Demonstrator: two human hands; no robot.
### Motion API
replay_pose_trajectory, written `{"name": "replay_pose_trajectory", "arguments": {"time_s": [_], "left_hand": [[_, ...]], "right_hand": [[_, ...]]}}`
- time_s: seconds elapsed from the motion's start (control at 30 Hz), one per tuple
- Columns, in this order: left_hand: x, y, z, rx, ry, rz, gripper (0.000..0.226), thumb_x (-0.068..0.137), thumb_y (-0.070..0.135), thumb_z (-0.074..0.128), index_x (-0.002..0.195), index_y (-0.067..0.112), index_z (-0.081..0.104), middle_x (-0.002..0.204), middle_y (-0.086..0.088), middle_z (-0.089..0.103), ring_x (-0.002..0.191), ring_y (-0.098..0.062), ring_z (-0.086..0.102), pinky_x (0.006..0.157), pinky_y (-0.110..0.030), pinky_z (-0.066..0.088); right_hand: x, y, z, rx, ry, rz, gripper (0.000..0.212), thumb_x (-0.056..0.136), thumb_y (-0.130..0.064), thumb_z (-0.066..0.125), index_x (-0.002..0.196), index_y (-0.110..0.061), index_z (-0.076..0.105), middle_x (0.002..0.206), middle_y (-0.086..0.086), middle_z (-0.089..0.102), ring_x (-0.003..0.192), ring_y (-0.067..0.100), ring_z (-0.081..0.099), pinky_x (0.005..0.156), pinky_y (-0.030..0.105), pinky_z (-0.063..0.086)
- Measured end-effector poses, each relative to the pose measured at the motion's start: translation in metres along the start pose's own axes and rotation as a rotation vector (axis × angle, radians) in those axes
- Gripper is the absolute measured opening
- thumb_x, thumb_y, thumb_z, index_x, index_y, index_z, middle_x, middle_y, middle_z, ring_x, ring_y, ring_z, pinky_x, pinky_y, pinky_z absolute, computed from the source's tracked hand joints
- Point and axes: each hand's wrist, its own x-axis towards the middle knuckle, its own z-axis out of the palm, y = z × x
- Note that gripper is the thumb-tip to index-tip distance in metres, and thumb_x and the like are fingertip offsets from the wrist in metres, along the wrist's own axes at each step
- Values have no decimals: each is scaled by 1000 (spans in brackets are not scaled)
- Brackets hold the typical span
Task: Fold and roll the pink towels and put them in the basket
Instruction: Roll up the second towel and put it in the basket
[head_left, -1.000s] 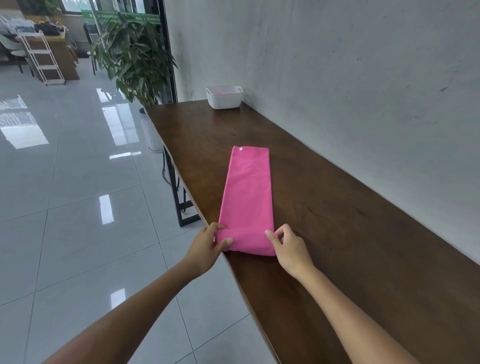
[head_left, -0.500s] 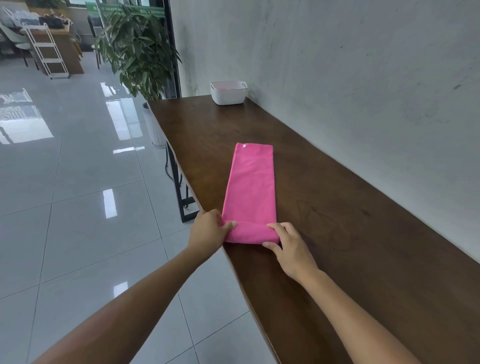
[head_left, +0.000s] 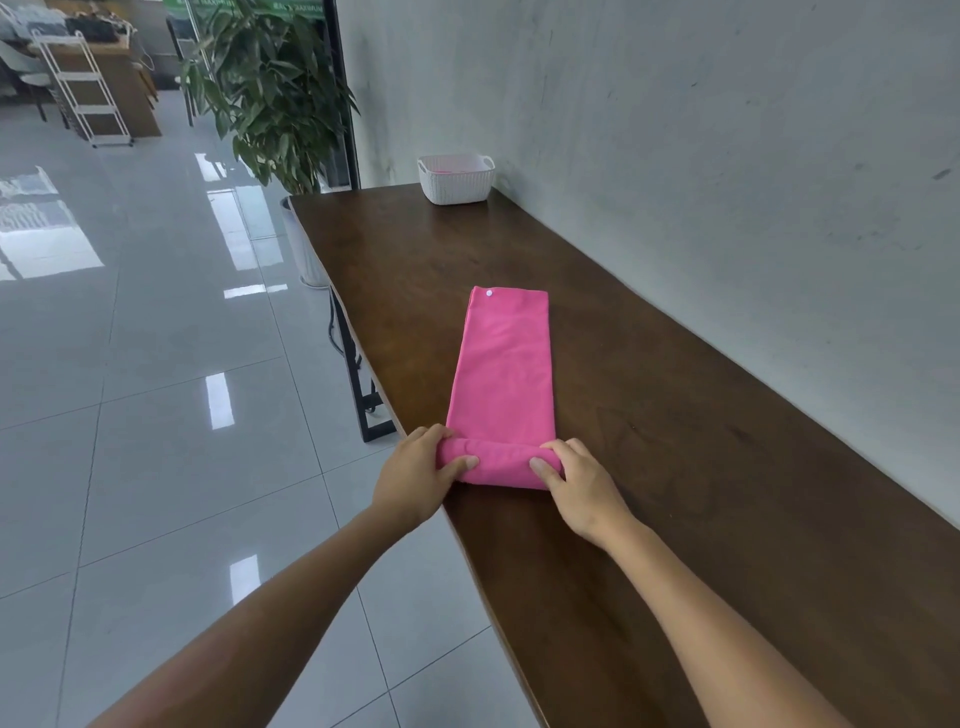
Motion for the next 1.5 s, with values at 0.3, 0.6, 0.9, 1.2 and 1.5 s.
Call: {"name": "replay_pose_trajectory", "arguments": {"time_s": [0.3, 0.6, 0.9, 1.2, 1.5], "left_hand": [[54, 1, -14, 18, -142, -159, 66, 76, 82, 55, 82, 16, 63, 72, 0, 66, 65, -15, 63, 61, -31, 53], [64, -23, 2, -11, -12, 127, 59, 89, 78, 38, 108, 25, 52, 100, 11, 56, 88, -9, 56, 79, -28, 52], [100, -31, -8, 96, -186, 221, 53, 92, 76, 29, 89, 25, 44, 86, 11, 53, 81, -12, 50, 70, -30, 39], [123, -51, -34, 14, -529, 111, 62, 90, 75, 35, 89, 16, 55, 85, -4, 63, 74, -16, 56, 62, -28, 43], [116, -53, -37, 84, -35, 463, 37, 102, 55, 37, 105, 22, 52, 107, 6, 50, 94, -14, 49, 87, -31, 46]], "right_hand": [[34, -13, 6, -36, 134, 225, 52, 101, -61, 30, 126, -21, 53, 119, 3, 54, 101, 20, 57, 75, 36, 45], [69, -25, 5, -149, 204, 428, 38, 102, -57, 33, 104, -21, 45, 91, 0, 62, 74, 21, 55, 52, 30, 34], [90, -28, 9, -181, 422, 361, 29, 102, -48, 40, 91, -23, 50, 90, -6, 55, 80, 15, 54, 62, 32, 41], [60, -37, 40, -237, 483, 40, 46, 103, -57, 24, 79, -28, 50, 76, -14, 48, 64, 3, 49, 54, 10, 29], [99, -56, 18, -112, 238, 380, 54, 102, -45, 43, 55, -19, 41, 52, -2, 48, 52, 19, 49, 51, 36, 31]]}}
